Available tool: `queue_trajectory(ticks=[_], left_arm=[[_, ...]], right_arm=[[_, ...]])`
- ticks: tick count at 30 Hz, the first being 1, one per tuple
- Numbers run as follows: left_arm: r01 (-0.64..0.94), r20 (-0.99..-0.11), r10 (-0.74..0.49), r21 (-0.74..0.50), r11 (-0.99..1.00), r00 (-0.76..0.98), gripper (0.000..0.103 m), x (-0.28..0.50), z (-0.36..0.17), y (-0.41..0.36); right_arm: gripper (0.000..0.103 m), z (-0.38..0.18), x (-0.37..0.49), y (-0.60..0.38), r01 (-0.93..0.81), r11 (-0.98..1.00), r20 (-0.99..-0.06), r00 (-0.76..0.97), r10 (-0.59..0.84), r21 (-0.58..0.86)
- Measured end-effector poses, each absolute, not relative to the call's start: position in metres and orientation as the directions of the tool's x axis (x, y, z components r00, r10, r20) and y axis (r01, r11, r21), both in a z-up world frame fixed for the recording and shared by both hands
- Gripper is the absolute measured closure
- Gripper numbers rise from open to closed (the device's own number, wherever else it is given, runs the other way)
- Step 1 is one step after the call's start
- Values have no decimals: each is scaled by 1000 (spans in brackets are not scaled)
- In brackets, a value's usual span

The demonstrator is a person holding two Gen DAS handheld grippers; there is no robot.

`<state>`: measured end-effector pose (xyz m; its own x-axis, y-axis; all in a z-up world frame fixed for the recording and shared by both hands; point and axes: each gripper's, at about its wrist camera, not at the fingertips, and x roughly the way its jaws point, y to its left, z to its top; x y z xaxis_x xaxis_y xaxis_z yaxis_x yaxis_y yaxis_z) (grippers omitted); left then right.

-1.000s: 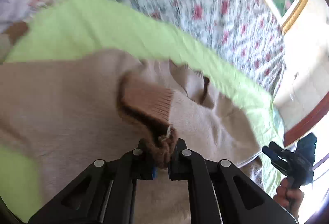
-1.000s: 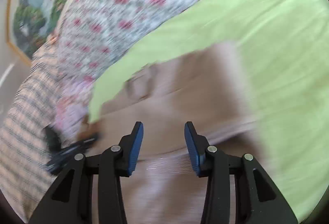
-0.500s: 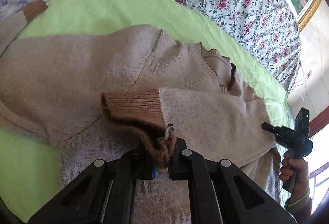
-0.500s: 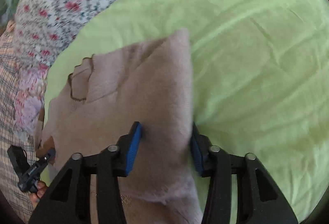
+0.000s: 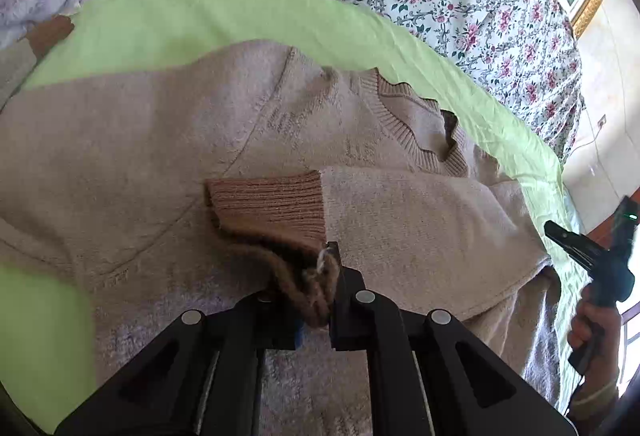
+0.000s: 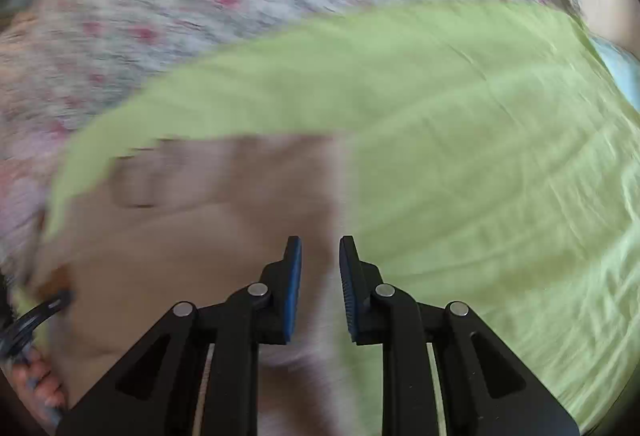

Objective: Fold small clothes
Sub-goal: 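Grasp the brown cuff of the other sleeve with the left gripper, then fold the held sleeve across the body and open the left gripper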

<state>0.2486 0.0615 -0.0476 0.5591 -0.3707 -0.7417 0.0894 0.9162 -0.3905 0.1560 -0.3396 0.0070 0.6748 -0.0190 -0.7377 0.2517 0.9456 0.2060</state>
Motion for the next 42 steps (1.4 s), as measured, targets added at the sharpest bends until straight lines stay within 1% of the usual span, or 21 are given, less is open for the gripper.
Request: queue_trajectory(ticks=[2,4,5,6,7,8,11,15,16,20,22,26,28,30,31,33,34,35,36,38,42], left_arm=[[90,-750,-360,-376,922,556,94,247,-48,60],[90,-753,-357,-372,924,553,90,242,-46,63],[90,-752,-357,-373,924,555,87,238,-45,66],[86,-751,-353,-371,925,557,86,231,-42,72],[84,-750,-352,-371,925,560,82,224,-40,78],[80,-747,-348,-370,925,566,77,219,-38,84],[43,-744,-302,-346,937,597,67,204,-28,106],[-18,-741,-220,-298,954,635,59,199,-11,142],[-43,-741,-181,-272,961,647,54,202,-6,153],[-150,-738,-15,-157,976,674,28,230,15,195],[-194,-742,54,-104,976,669,21,252,21,214],[-245,-776,150,-6,969,612,21,312,16,241],[-257,-809,164,17,966,564,21,342,3,254],[-276,-834,217,81,958,507,21,367,-14,264],[-280,-838,238,106,954,490,22,372,-21,267],[-290,-836,276,148,945,474,39,380,-31,273],[-290,-834,278,150,945,476,62,380,-31,274],[-283,-834,264,135,949,485,92,379,-29,275],[-268,-840,210,81,960,500,98,376,-26,279],[-266,-823,133,-23,964,552,99,360,-14,284],[-202,-750,24,-147,968,661,99,318,16,263]], right_arm=[[81,-10,159,-324,220,951,-781,624,34,217],[81,-33,155,-327,271,942,-828,561,10,195],[84,-35,149,-331,278,934,-815,579,22,223],[84,-33,141,-337,290,921,-801,598,37,259],[84,-29,134,-340,309,909,-795,605,40,281],[80,-21,126,-340,309,902,-779,625,46,301],[76,-7,112,-329,253,889,-729,674,120,381],[74,3,97,-306,165,875,-684,694,225,455],[73,2,95,-298,139,870,-674,693,256,474],[64,-5,96,-264,63,865,-667,665,336,498],[63,-9,91,-256,45,858,-664,653,363,513],[63,-21,96,-240,34,848,-677,619,398,530],[63,-26,99,-236,36,842,-681,606,410,539],[63,-27,99,-234,40,836,-682,601,417,547],[63,-27,100,-235,43,835,-682,601,417,549],[63,-29,100,-237,49,835,-685,599,415,549],[63,-29,100,-237,52,834,-685,600,414,549],[63,-29,99,-238,55,832,-683,604,412,551],[63,-29,98,-239,57,830,-679,607,412,555],[63,-28,98,-240,56,826,-671,615,414,561],[63,-25,95,-235,36,822,-652,629,423,568]])
